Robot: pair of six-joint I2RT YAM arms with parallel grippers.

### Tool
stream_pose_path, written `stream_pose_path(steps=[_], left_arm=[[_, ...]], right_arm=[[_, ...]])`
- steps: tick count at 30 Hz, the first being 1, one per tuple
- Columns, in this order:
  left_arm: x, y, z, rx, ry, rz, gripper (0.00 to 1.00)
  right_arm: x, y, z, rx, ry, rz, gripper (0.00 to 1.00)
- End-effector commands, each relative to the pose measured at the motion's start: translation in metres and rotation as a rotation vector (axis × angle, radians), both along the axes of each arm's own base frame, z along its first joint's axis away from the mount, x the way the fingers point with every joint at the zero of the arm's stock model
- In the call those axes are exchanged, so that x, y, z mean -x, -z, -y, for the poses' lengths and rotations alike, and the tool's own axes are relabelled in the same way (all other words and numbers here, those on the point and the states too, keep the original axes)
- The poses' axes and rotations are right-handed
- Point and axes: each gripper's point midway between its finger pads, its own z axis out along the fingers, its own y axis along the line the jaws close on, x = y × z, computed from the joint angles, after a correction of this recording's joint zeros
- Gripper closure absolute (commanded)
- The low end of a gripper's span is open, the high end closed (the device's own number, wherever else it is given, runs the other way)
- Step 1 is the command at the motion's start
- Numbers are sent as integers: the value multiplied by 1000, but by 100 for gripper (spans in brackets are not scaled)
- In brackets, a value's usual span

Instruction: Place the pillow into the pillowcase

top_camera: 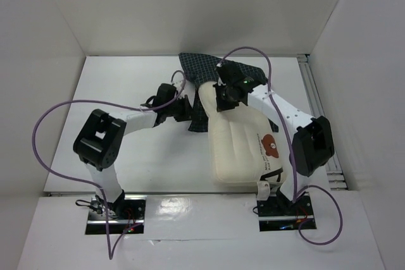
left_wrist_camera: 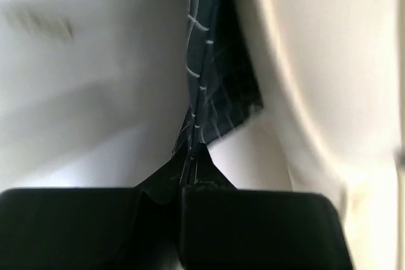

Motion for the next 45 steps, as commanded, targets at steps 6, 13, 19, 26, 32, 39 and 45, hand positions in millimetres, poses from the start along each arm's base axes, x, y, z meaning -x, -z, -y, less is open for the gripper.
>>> stream_pose_path(steps=[6,13,19,26,32,39,45], left_arm=[[76,-86,28,289,111,129,100],[106,-83,34,262,162,110,100],[70,-166,37,276,206,264,100],[74,-188,30,305,216,303,100],[156,-75,4,266,175,56,100],[185,-78,-62,48,-28,48,89],[145,-129,-134,-197,-356,94,29]], right_arm=[[-58,-35,-6,-12,137,120,100],[-96,22,-13,8,168,69,100],[-152,-131,3,-90,270,345,100],[-140,-172,-20,-179,188,423,100],[-65,23,-80,-70,55,96,100],[19,74,-105,-77,-73,-19,100],[42,69,-117,-82,-126,-15,100]])
